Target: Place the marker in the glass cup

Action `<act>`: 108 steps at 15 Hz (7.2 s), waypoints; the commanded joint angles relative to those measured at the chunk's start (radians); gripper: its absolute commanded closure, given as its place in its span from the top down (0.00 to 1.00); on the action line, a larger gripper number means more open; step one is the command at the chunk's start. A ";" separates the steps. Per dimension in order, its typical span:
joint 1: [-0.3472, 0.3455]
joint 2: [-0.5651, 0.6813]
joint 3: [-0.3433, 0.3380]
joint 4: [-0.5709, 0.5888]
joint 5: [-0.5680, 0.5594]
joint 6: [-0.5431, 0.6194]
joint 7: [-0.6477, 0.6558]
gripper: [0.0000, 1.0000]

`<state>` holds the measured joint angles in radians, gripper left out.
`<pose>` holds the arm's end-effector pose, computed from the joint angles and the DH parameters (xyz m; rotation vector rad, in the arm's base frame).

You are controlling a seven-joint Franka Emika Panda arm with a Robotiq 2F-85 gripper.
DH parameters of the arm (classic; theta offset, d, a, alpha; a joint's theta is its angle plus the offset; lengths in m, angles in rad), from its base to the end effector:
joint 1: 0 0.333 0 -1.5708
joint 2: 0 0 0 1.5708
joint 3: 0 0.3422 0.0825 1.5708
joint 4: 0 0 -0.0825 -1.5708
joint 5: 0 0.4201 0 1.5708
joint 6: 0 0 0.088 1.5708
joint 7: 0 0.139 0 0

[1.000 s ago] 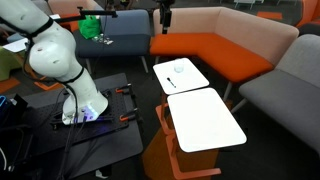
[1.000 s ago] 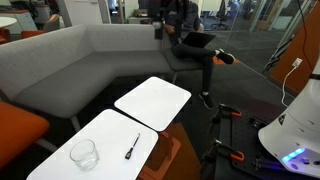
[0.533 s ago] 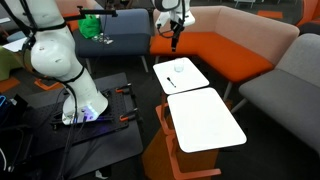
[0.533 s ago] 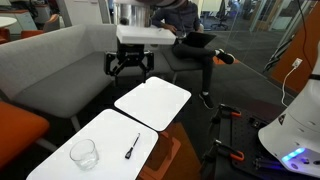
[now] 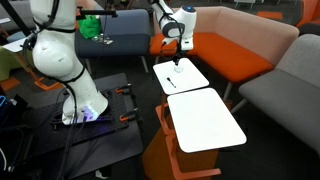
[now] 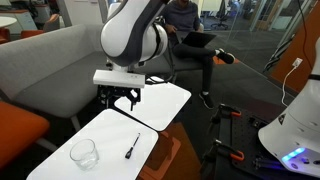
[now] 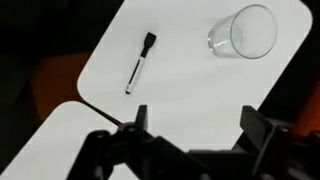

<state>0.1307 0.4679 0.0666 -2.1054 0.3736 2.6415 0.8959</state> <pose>0.6090 0.1186 0.1590 -2.5414 1.4380 0.0867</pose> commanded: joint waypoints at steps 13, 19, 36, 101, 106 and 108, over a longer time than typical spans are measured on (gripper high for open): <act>0.049 0.093 -0.021 -0.167 0.290 0.195 0.180 0.97; 0.049 0.179 -0.032 -0.062 0.222 0.141 0.178 0.96; -0.059 0.392 0.040 0.109 0.277 0.131 0.134 0.45; -0.644 0.692 0.858 0.389 -0.518 0.185 -1.714 0.03; -0.627 0.744 0.860 0.488 -0.475 -0.062 -1.951 0.03; -0.603 0.753 0.842 0.534 -0.440 -0.106 -2.002 0.03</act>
<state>-0.4967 1.1938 0.9104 -1.6465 -0.1122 2.6191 -1.0170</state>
